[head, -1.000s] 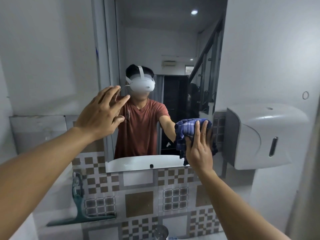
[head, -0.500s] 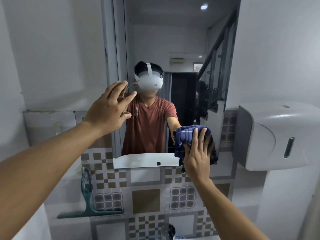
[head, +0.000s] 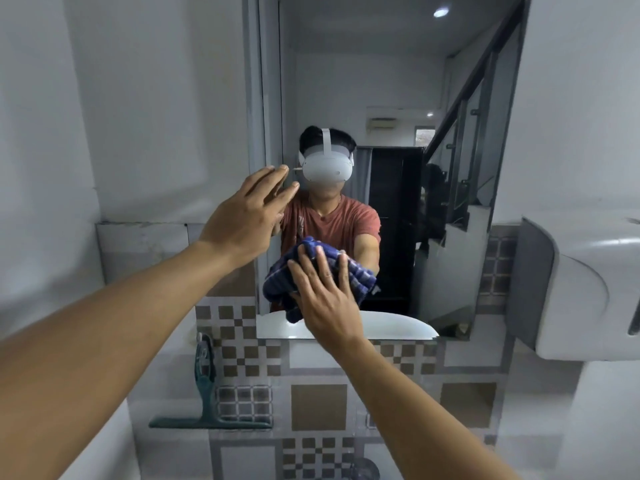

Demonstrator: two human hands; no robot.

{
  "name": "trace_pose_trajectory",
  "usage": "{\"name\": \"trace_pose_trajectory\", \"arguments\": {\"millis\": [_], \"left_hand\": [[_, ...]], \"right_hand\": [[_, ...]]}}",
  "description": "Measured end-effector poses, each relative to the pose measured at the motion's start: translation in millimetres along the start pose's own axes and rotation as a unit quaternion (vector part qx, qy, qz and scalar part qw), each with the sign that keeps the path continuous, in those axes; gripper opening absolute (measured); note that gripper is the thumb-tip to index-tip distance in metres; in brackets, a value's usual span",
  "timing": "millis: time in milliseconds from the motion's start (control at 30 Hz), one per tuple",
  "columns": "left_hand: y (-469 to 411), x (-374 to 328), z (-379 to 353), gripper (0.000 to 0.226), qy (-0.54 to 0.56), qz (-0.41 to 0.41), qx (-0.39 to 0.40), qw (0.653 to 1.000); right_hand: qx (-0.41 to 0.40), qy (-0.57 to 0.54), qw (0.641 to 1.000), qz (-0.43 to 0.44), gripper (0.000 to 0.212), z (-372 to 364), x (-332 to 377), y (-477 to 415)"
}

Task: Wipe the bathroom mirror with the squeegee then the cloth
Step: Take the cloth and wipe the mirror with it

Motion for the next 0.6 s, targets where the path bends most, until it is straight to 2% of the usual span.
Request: {"name": "trace_pose_trajectory", "arguments": {"millis": [167, 267, 433, 600], "left_hand": [[1, -1, 0, 0.056, -0.003, 0.002, 0.002, 1.0], [2, -1, 0, 0.062, -0.005, 0.001, 0.015, 1.0], [12, -7, 0, 0.072, 0.029, 0.036, 0.006, 0.999], [25, -18, -9, 0.083, 0.031, 0.031, 0.026, 0.999]], "right_hand": [[0.046, -0.018, 0.988, 0.144, 0.061, -14, 28, 2], [0.066, -0.022, 0.98, 0.187, 0.054, -17, 28, 15], [0.072, 0.0, 0.983, 0.167, 0.066, -6, 6, 40], [0.105, 0.028, 0.986, 0.126, 0.076, 11, -35, 73]]}}
Point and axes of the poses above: each hand's wrist, its own y-axis away from the middle knuckle, its own z-axis out of the back of the hand, x = y × z, the point moved 2 cm from there along -y, towards the middle knuckle, and after that the axes turned 14 degrees about -x, right-handed, at the moved point
